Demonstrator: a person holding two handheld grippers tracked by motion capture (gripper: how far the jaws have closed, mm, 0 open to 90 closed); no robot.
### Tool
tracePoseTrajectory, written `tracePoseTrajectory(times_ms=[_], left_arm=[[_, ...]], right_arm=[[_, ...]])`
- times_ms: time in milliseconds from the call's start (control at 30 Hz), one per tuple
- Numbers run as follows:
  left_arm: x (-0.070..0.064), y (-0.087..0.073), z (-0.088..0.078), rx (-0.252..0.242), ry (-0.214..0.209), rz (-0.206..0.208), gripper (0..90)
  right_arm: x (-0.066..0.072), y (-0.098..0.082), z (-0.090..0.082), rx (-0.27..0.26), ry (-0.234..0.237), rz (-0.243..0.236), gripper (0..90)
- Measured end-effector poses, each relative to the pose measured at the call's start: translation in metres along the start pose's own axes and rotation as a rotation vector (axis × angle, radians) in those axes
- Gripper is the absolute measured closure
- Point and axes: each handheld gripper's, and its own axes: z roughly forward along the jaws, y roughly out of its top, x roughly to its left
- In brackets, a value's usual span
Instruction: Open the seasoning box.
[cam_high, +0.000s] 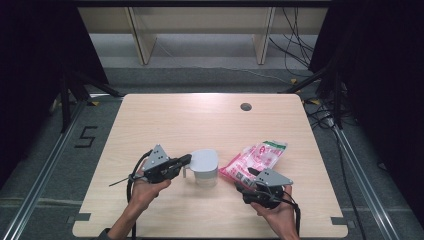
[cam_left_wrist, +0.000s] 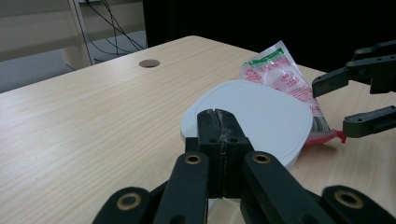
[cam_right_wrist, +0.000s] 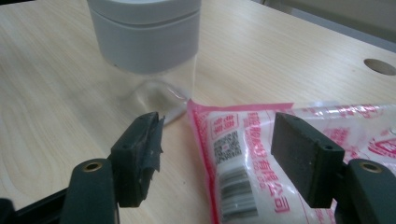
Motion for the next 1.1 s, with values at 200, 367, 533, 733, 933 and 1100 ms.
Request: tracePoseTrajectory(times_ms=[200,367,533,733,933,1100], left_arm=[[0.0,-0.001,0.0,-0.004,-0.001,-0.003,89.0],[0.001,-0.001,0.0,-0.004,-0.002,-0.005,89.0],[0.0,-0.001,0.0,-0.006,-0.001,-0.005,89.0],[0.0,-0.001,0.0,-0.008,-0.002,-0.004,89.0],[0.001,-0.001,-0.001,-0.005,-0.002,-0.002,89.0],[0.0,-0.001,0.0,-0.011,-0.005,-0.003,89.0]], right_arm=[[-0.001,0.008,0.005,-0.026,0.036,0.018,45.6],[-0.003,0.011,0.007,-0.033,0.034,0.026,53.5],[-0.004,0.02,0.012,-0.055,0.049,0.003,70.1],[-0.003,0.025,0.018,-0.066,0.055,-0.001,78.9],[-0.004,0.032,0.025,-0.076,0.063,-0.011,83.5],[-0.003,0.033,0.029,-0.056,0.088,-0.023,88.2]])
